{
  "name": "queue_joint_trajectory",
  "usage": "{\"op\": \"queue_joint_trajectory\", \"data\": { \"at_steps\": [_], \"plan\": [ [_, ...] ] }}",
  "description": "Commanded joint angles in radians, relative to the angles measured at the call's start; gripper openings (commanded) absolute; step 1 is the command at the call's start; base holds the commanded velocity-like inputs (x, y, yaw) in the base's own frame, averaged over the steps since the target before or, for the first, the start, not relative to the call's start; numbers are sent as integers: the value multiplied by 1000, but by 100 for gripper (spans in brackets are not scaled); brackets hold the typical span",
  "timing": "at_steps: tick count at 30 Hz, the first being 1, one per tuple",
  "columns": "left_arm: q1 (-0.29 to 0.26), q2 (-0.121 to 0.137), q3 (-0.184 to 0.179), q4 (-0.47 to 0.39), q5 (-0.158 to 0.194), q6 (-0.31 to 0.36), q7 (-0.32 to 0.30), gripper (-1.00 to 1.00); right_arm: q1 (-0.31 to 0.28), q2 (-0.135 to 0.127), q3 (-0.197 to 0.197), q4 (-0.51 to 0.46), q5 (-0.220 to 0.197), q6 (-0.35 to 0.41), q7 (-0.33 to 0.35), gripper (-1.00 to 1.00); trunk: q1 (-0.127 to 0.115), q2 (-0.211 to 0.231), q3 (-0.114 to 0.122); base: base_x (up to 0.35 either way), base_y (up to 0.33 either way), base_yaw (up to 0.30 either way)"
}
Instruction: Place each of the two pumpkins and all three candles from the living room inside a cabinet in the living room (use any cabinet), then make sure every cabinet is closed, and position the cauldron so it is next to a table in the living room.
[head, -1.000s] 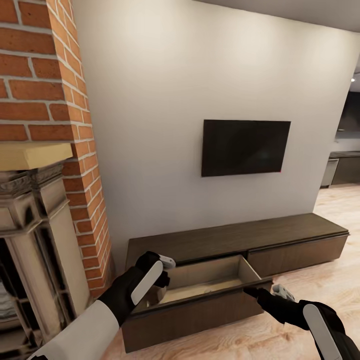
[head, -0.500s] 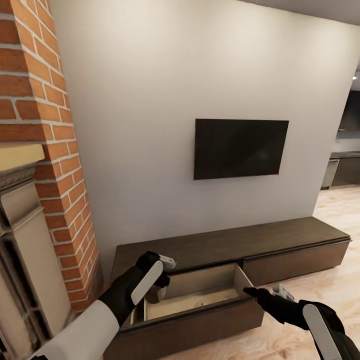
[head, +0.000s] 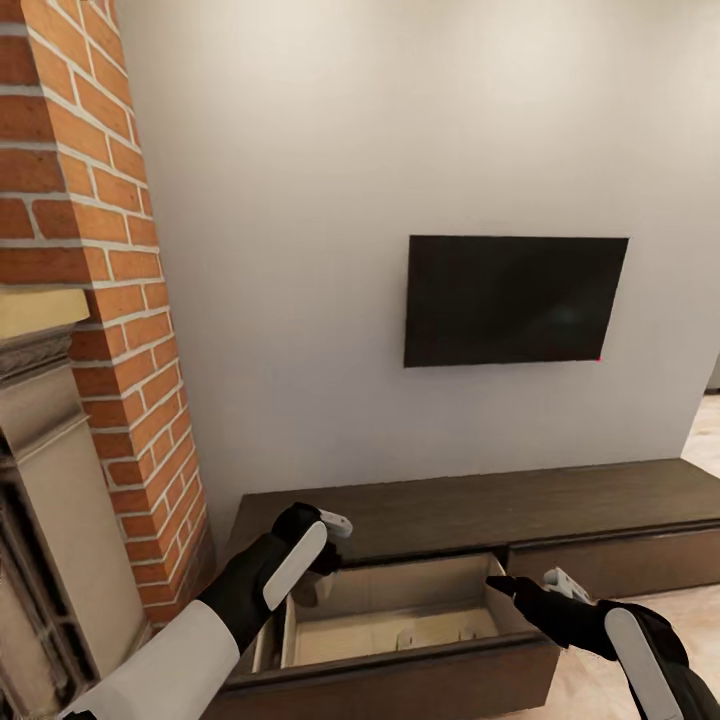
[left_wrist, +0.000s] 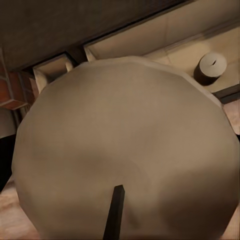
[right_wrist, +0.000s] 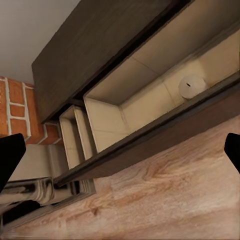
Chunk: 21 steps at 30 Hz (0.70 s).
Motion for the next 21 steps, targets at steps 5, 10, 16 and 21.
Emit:
{"op": "queue_joint_trajectory", "data": {
  "at_steps": [5, 10, 16, 21],
  "plan": [
    [-2, -1, -2, 0, 7, 2, 10, -100, 0, 0, -1, -1, 5, 5, 5, 100, 0, -1, -1, 146, -220, 289],
    [-2, -5, -7, -1, 8, 2, 11, -100, 0, 0, -1, -1, 6, 6, 5, 100, 0, -1, -1, 34, -224, 291],
    [-2, -7, -8, -2, 8, 2, 12, -100, 0, 0, 0, -2, 5, 4, 7, 100, 0, -1, -1, 6, -282, 238],
    [-2, -8, -8, -1, 8, 2, 11, -100, 0, 0, 4, -2, 5, 4, 7, 100, 0, -1, -1, 26, -292, 52]
  ]
}}
